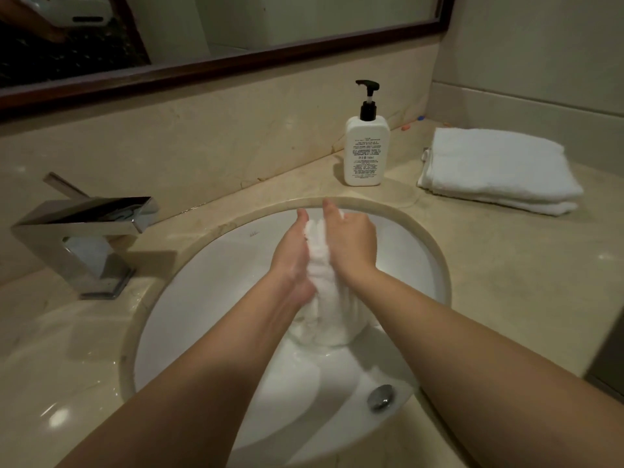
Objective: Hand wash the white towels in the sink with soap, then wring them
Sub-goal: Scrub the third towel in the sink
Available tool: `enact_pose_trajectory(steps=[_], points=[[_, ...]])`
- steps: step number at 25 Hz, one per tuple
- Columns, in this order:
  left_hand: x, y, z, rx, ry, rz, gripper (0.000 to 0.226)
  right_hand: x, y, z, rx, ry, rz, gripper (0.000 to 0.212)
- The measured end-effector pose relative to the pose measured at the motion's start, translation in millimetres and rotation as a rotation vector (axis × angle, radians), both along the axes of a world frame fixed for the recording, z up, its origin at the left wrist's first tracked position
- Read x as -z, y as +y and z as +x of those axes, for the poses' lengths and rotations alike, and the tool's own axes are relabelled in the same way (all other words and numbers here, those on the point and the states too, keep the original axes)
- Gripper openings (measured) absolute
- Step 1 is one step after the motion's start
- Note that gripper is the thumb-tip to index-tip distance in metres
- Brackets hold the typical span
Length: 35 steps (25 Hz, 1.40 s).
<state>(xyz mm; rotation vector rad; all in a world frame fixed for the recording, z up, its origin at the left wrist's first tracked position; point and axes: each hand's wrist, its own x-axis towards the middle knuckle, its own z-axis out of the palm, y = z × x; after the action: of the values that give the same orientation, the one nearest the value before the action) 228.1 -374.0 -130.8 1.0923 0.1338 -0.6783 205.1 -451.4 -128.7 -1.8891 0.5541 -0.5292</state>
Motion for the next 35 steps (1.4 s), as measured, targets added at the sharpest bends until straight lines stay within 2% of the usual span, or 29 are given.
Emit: enact_pose_trajectory(steps=[1, 4, 6, 9, 11, 13, 16, 20, 24, 27, 28, 30, 32, 35], points=[[1, -3, -1, 0.0, -0.005, 0.027, 0.056, -1, -1, -2, -0.005, -0.017, -0.004, 0.062], [8, -4, -6, -0.113, -0.026, -0.043, 0.045, 7, 19, -21, -0.217, -0.076, -0.09, 0.064], [8, -3, -4, -0.095, -0.005, -0.082, 0.043, 6, 10, -14, -0.165, -0.047, -0.039, 0.064], [-6, -1, -6, -0.039, 0.008, 0.016, 0.052, 4, 2, -7, -0.047, -0.001, 0.018, 0.062], [-2, 6, -10, -0.066, -0.042, 0.09, 0.051, 9, 22, -18, -0.183, -0.066, -0.064, 0.063], [2, 8, -7, -0.09, -0.05, 0.128, 0.062, 11, 25, -19, -0.223, -0.085, -0.134, 0.064], [5, 1, 5, -0.041, -0.031, 0.089, 0.071, 4, -1, -3, 0.005, 0.009, -0.058, 0.061], [25, -4, 11, -0.171, 0.011, 0.042, 0.062, 8, 22, -19, -0.188, -0.044, -0.096, 0.064], [12, -3, 7, -0.089, 0.007, 0.069, 0.061, 5, -1, 0, 0.017, 0.084, -0.087, 0.059], [13, 2, -1, -0.147, 0.012, 0.032, 0.059, 4, 27, -18, -0.183, -0.023, -0.115, 0.059], [11, 1, -5, -0.146, 0.009, 0.002, 0.055, 5, 29, -20, -0.187, -0.049, -0.112, 0.06], [2, -1, -11, -0.088, -0.007, 0.026, 0.047, 3, 11, -9, -0.054, -0.027, -0.09, 0.061], [-6, -1, -16, -0.026, -0.022, 0.103, 0.053, 5, 0, -6, 0.061, -0.031, -0.056, 0.062], [0, 3, -13, -0.074, -0.006, 0.11, 0.054, 8, 24, -25, -0.14, -0.057, -0.153, 0.061]])
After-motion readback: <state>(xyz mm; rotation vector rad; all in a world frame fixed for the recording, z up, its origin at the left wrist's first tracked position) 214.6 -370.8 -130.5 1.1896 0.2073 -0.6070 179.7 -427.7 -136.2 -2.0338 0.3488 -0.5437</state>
